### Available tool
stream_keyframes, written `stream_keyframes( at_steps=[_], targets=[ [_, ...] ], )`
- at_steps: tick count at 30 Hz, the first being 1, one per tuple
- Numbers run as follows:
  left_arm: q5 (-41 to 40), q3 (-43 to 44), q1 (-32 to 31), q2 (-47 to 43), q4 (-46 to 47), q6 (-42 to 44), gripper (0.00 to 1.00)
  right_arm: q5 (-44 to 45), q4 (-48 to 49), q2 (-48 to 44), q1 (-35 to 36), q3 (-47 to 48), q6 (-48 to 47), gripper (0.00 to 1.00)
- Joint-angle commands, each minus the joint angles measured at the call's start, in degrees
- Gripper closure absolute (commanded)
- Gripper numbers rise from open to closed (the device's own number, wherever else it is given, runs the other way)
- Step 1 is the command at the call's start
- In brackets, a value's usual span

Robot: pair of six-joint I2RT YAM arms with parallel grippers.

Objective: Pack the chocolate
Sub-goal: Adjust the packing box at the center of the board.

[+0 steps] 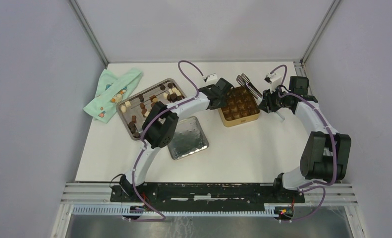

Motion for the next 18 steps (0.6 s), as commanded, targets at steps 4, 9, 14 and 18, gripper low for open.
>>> stream_keyframes(
  at_steps=[4, 9, 14, 18],
  targets=[
    [-4.0, 1.9, 0.2, 0.4, -1.6, -0.9, 0.78, -2.3, 1.7, -2.2, 0.2, 0.2, -0.6, 0.61],
    [-6.5, 0.0, -0.2, -2.1, -1.4, 1.5, 0.96, -2.3, 1.7, -2.3, 0.3, 0.3, -0.7, 0.61],
    [-12.7, -6.1, -1.4, -7.9, 2.3, 5.1, 0.98, -2.7, 1.8, -3.0, 0.2, 0.3, -0.8, 0.61],
    [-18.8, -13.6, -3.4, -14.4, 9.2, 10.0, 0.98, -2.8, 2.2, -4.5, 0.1, 0.1, -0.5, 0.61]
  ],
)
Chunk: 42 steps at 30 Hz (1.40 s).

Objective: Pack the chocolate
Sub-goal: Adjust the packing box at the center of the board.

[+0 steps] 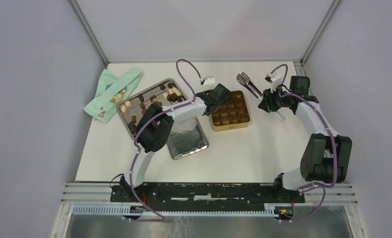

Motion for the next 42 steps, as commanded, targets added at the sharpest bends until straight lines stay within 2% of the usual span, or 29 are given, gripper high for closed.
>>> stream_keyframes(
  at_steps=[1, 8, 14, 18, 22, 25, 29, 33, 38, 42],
  targets=[
    [-11.5, -7.2, -2.7, -10.5, 10.1, 8.0, 0.98, -2.6, 2.5, -4.2, 0.0, 0.0, -0.2, 0.61],
    [-23.3, -24.0, -8.1, -20.3, 28.4, 19.4, 0.98, -2.3, 3.5, -5.5, -0.7, -0.4, 0.4, 0.61],
    [-28.8, -37.2, -13.0, -26.9, 49.3, 27.7, 0.98, -2.2, 3.6, -5.1, -1.0, -0.6, 0.6, 0.61],
    [-27.7, -39.9, -13.7, -28.5, 52.8, 27.5, 0.98, -2.1, 3.6, -4.8, -0.9, -0.6, 0.6, 0.61],
    [-25.1, -38.4, -13.4, -27.5, 49.3, 24.2, 0.98, -1.9, 3.6, -4.8, -1.0, -0.6, 0.6, 0.61],
    [-20.2, -32.0, -11.8, -23.9, 38.1, 17.0, 0.98, -1.7, 3.7, -4.9, -1.1, -0.6, 0.6, 0.61],
    [-9.7, -23.0, -8.2, -18.1, 23.8, 6.6, 0.98, -1.0, 3.8, -5.0, -1.8, -0.6, 1.0, 0.61],
    [0.9, -15.7, -5.4, -12.6, 15.5, -0.2, 0.98, -0.6, 4.2, -5.2, -2.7, -0.7, 1.8, 0.61],
    [2.2, -8.7, -4.4, -6.7, 7.1, -3.0, 0.97, -0.5, 4.6, -5.5, -3.1, -1.0, 2.1, 0.61],
    [2.7, -6.0, -3.7, -4.0, 4.5, -4.0, 0.90, -0.8, 4.8, -5.5, -3.2, -1.0, 2.3, 0.61]
  ],
)
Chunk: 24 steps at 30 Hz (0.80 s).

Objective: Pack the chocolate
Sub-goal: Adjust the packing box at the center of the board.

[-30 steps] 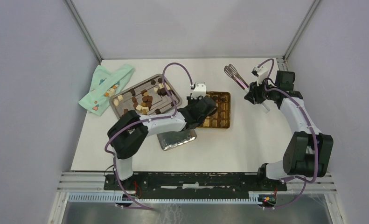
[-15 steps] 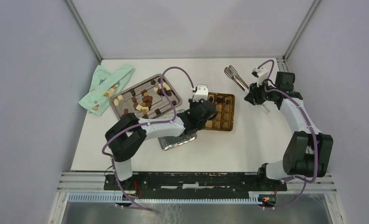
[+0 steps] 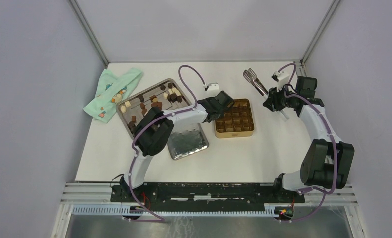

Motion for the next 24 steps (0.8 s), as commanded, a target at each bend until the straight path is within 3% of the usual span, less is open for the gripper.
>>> stream_keyframes(
  at_steps=[1, 4, 7, 11, 15, 18, 24],
  targets=[
    [2.0, 4.8, 0.3, 1.7, -4.2, -5.8, 0.88, -0.9, 3.3, -1.9, -0.2, -0.1, 0.6, 0.61],
    [2.9, 5.1, 0.7, 1.8, -4.4, -6.0, 0.76, -1.1, 3.4, -1.8, -0.2, -0.2, 0.6, 0.61],
    [2.6, 4.8, 0.8, 0.4, -5.0, -6.0, 0.53, -1.5, 3.3, -1.8, -0.2, -0.3, 0.4, 0.61],
    [1.4, 1.7, 0.7, -5.6, -4.7, -5.2, 0.44, -2.9, 3.2, -2.4, -0.2, -0.6, -0.2, 0.61],
    [1.5, -6.5, 0.7, -17.7, -0.9, -2.2, 0.44, -4.7, 4.0, -3.8, 0.3, -1.2, -0.9, 0.61],
    [3.2, -15.4, 0.8, -28.8, 2.6, 5.7, 0.42, -5.5, 4.3, -5.1, 2.0, -1.7, -1.6, 0.61],
    [15.5, -30.2, 4.2, -54.4, 5.3, 22.6, 0.14, -2.6, 3.3, -7.9, 13.1, -0.9, -4.2, 0.61]
  ],
)
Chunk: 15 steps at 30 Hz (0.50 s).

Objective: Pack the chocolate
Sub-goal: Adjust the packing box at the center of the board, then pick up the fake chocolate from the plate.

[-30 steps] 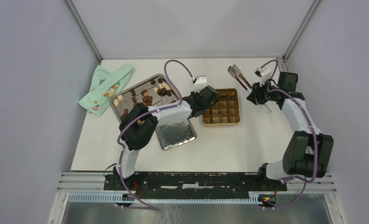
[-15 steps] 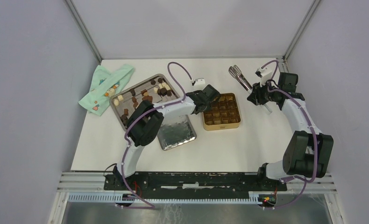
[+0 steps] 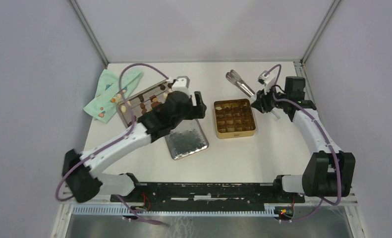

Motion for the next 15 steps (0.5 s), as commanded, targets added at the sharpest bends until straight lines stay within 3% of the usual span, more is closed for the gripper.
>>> stream_keyframes(
  at_steps=[1, 4, 7, 12, 15],
  targets=[
    [11.8, -7.8, 6.1, -17.8, 1.5, 14.5, 0.11, 0.9, 1.7, -3.4, 9.6, 1.4, -3.1, 0.61],
    [20.2, -10.1, 18.9, -28.6, -3.6, 17.1, 0.02, 4.2, -0.9, -1.7, 17.5, 4.4, -4.5, 0.61],
    [19.1, -12.6, 24.9, -34.0, -7.1, 20.3, 0.00, 8.4, -6.9, 2.4, 25.2, 9.8, -7.1, 0.61],
    [3.9, -21.7, 25.8, -37.2, -6.1, 24.1, 0.00, 18.3, -15.1, 12.1, 36.6, 21.7, -10.4, 0.61],
    [0.1, -20.1, 25.9, -37.7, -8.7, 23.9, 0.00, 22.2, -17.1, 18.3, 41.3, 27.7, -11.0, 0.61]
  ],
)
